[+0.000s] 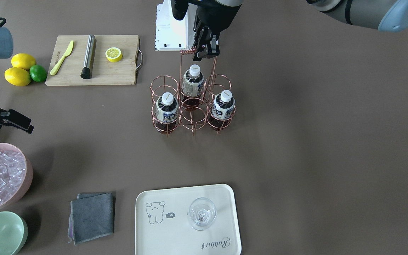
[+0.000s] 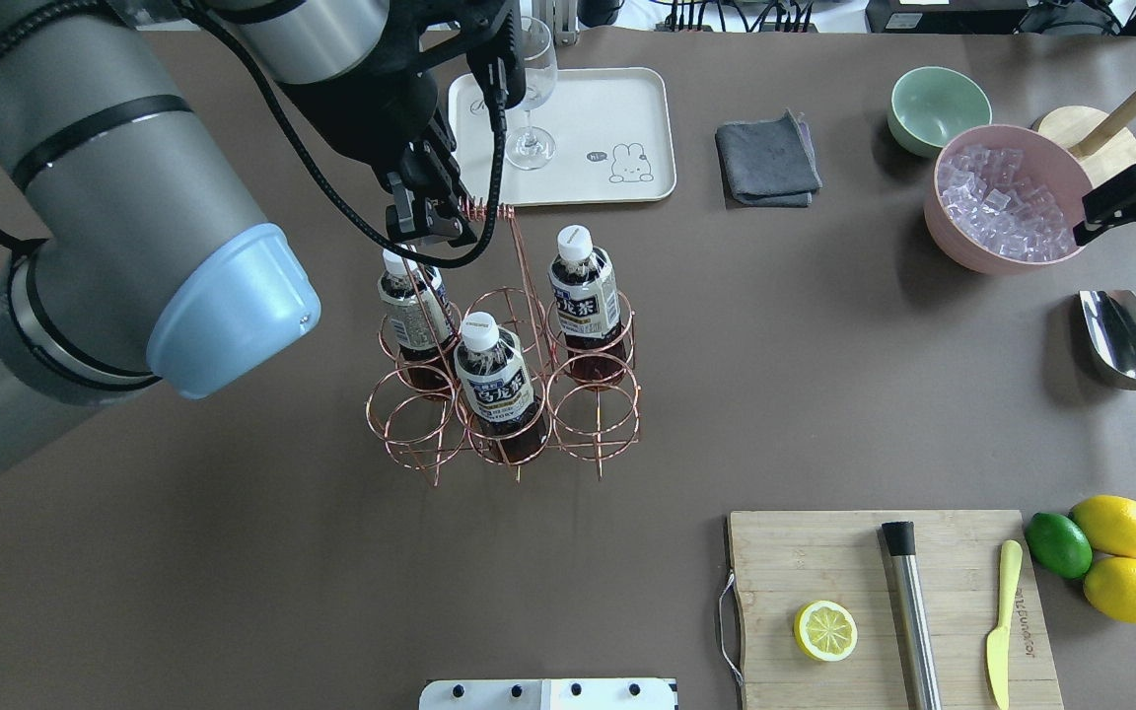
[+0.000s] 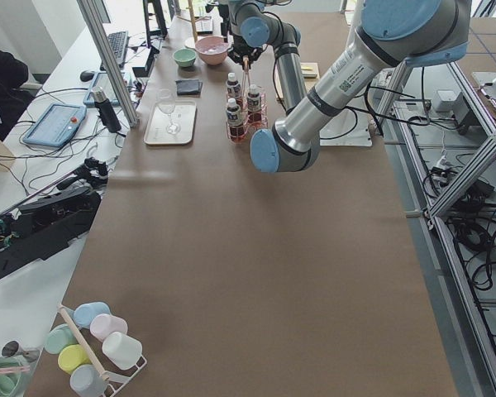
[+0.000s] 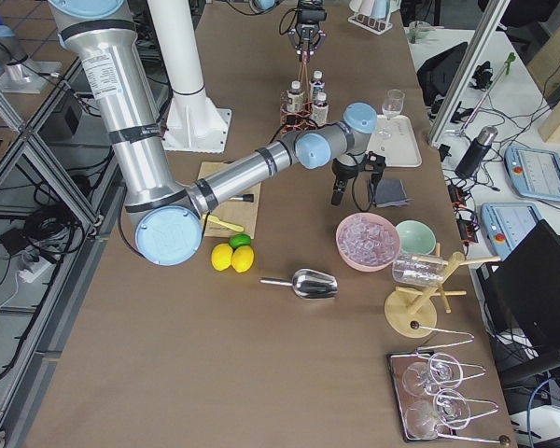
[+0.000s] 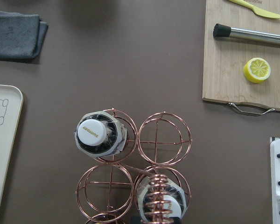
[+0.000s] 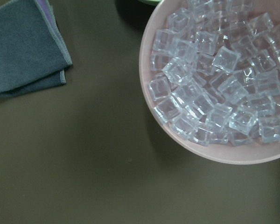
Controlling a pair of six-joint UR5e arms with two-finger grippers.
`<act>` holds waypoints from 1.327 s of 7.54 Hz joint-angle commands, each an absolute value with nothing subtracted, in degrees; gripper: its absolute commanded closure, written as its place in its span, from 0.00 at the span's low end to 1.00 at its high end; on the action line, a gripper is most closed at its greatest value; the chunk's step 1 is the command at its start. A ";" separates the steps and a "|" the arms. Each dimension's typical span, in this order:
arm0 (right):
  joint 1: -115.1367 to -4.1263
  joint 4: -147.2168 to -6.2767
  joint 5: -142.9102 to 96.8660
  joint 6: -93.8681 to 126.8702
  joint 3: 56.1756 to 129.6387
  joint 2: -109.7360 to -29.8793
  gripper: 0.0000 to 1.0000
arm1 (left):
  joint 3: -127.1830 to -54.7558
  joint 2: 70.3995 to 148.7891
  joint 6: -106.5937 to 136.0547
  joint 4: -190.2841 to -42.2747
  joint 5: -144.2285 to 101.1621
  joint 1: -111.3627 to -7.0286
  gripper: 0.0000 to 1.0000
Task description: Take tea from basket to plate
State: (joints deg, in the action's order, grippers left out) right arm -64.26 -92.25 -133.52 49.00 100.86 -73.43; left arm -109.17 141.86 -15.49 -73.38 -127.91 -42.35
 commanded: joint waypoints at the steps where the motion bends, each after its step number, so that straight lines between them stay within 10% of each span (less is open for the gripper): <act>1: -62.93 -92.11 -135.69 57.20 95.39 -65.86 0.00 | -108.02 141.86 -14.85 -75.58 -127.71 -41.22 1.00; 10: -53.72 -80.33 -141.24 92.32 87.29 -51.19 0.00 | -106.17 141.59 -14.94 -77.96 -127.71 -41.05 1.00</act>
State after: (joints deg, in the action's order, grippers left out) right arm -56.83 -80.90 -141.12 83.15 89.06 -56.50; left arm -106.55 141.64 -14.90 -77.96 -127.71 -41.13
